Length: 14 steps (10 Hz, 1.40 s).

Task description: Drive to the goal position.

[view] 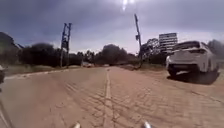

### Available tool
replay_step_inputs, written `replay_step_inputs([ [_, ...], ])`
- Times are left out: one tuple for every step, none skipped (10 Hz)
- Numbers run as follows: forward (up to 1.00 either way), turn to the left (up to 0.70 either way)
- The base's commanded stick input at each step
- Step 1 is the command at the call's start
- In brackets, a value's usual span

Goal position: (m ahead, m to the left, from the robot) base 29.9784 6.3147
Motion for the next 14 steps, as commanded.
replay_step_inputs([
  [0.7, 0.0],
  [0.7, 0.0],
  [0.7, 0.0],
  [0.7, 0.0],
  [0.7, -0.35],
  [0.7, -0.35],
  [0.7, 0.0],
  [0.7, 0.0],
  [0.7, 0.0],
  [0.7, 0.0],
  [0.7, 0.0],
  [0.7, 0.0],
  [0.7, 0.0],
  [0.7, 0.0],
])
